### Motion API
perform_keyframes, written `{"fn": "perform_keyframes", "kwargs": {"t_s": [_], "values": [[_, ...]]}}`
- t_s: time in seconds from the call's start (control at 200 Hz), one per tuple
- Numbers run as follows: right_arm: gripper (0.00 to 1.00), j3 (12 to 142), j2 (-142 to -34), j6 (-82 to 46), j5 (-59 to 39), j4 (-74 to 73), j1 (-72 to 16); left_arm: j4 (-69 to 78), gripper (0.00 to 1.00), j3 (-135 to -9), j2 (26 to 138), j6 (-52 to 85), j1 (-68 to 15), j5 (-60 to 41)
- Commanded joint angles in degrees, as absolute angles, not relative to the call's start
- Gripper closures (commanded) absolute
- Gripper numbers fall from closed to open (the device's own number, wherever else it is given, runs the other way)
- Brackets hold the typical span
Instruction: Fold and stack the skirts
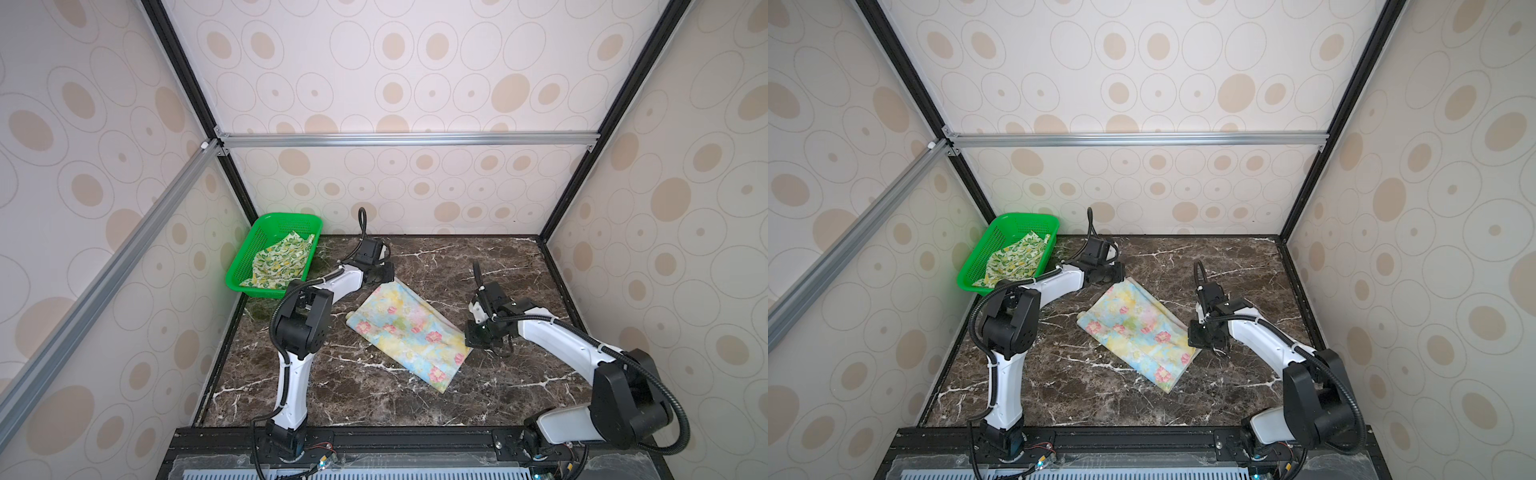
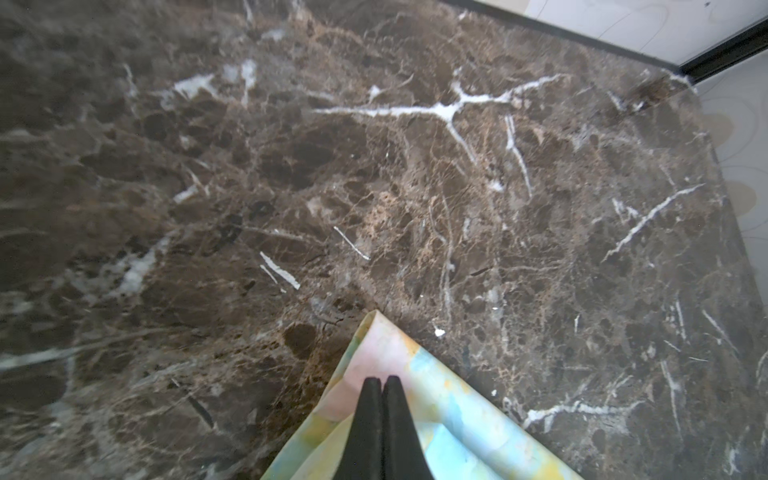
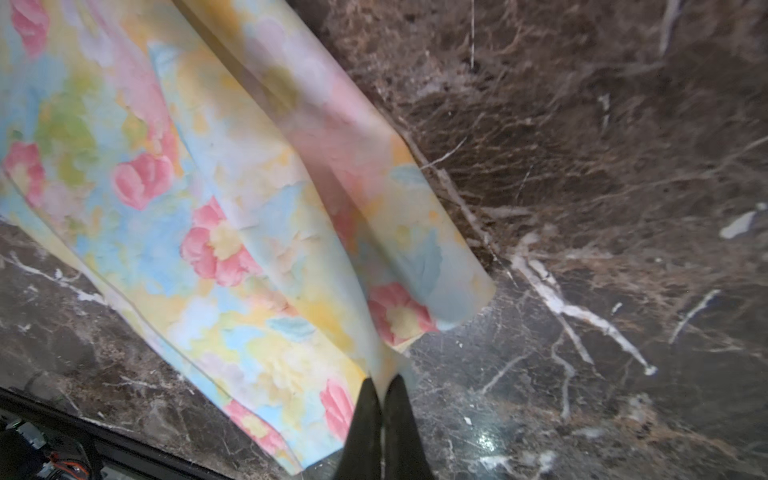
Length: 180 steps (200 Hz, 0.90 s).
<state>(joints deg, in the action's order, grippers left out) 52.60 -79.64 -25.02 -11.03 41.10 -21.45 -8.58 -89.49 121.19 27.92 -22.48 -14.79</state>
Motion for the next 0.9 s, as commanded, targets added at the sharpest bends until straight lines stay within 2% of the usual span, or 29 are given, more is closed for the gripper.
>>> {"fn": "perform_keyframes", "kwargs": {"t_s": [0.0, 0.895], "values": [[1.0, 54.4, -78.4, -24.5, -8.9, 45.2, -21.5, -7.6, 1.0, -90.5, 118.3, 28.8, -22.1, -14.0], [1.0, 56.3, -72.3, -25.1, -2.8, 47.8, -21.7, 1.1, 1.0, -89.1, 116.2, 32.7, -22.0, -13.8]]}}
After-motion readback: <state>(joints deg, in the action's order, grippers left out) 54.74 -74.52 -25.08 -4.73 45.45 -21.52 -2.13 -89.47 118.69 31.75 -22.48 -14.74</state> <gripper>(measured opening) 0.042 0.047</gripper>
